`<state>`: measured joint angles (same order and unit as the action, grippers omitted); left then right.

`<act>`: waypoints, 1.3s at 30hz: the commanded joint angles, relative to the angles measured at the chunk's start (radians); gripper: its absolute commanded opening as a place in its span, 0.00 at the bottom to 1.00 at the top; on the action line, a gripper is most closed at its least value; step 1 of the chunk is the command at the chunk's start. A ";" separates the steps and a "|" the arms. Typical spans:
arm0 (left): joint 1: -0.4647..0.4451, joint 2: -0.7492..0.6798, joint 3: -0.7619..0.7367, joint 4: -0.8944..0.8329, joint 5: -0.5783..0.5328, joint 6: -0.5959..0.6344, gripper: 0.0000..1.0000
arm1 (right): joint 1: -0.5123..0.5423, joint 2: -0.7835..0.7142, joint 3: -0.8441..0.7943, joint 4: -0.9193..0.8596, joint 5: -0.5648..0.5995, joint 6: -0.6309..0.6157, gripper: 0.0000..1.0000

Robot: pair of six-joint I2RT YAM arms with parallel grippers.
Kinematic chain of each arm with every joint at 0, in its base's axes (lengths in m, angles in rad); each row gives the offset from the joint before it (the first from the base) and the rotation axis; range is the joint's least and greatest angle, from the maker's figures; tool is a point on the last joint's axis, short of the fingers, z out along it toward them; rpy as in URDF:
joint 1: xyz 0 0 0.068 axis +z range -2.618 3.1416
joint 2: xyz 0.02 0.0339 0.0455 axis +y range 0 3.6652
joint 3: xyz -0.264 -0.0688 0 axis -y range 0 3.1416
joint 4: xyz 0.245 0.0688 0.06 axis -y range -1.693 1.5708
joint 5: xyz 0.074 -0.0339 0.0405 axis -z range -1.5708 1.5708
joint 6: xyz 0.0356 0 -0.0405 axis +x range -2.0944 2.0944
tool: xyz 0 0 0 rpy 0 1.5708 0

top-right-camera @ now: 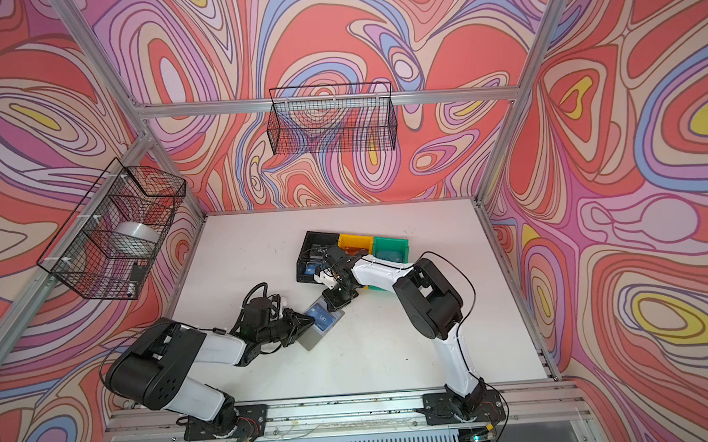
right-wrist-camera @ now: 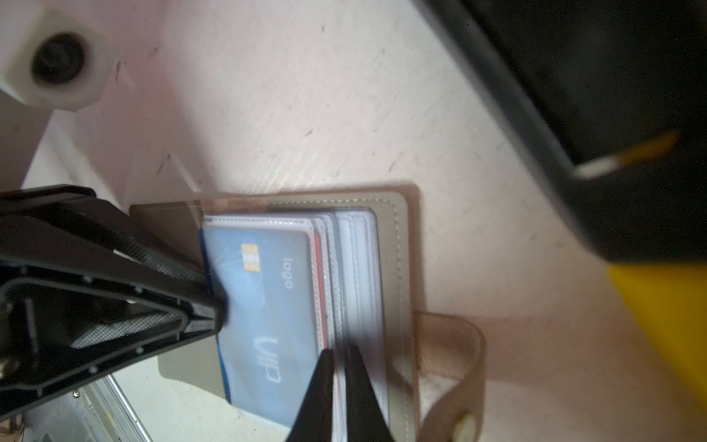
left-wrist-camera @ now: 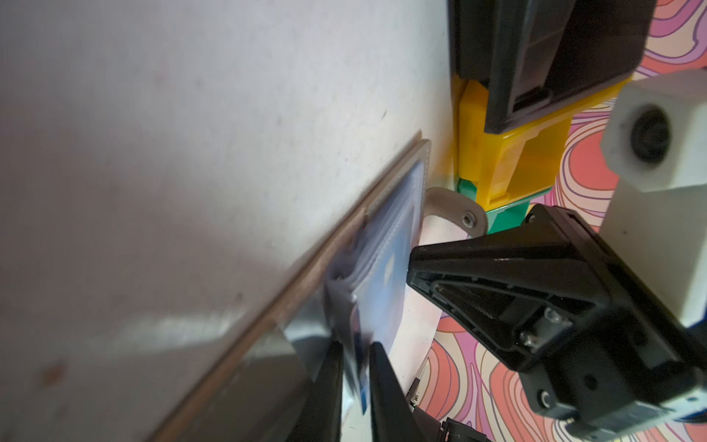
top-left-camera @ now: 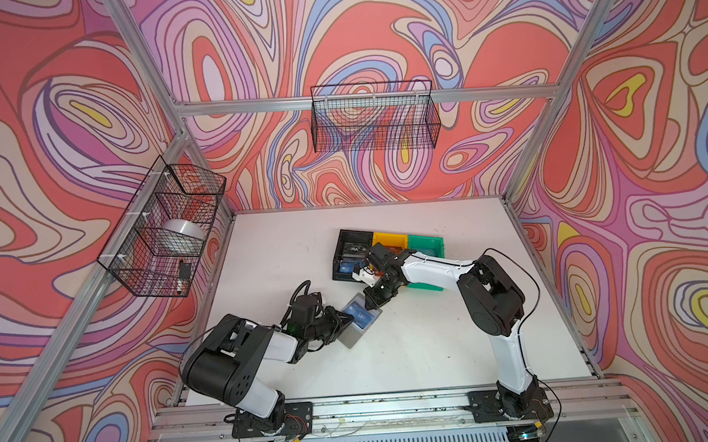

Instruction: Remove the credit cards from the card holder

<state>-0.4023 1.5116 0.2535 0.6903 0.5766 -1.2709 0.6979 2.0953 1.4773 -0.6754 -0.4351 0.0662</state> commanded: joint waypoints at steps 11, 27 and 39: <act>-0.006 -0.237 0.015 -0.364 -0.089 0.103 0.18 | 0.018 -0.002 0.011 -0.035 0.039 -0.013 0.10; -0.007 -0.121 -0.008 -0.208 -0.060 0.066 0.17 | 0.017 -0.033 0.058 -0.075 0.064 -0.049 0.10; -0.006 -0.125 -0.021 -0.203 -0.066 0.064 0.17 | 0.017 0.040 0.088 -0.085 0.171 -0.075 0.09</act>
<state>-0.4061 1.3834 0.2481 0.4835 0.5228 -1.2011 0.7086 2.1109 1.5410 -0.7452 -0.3130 0.0101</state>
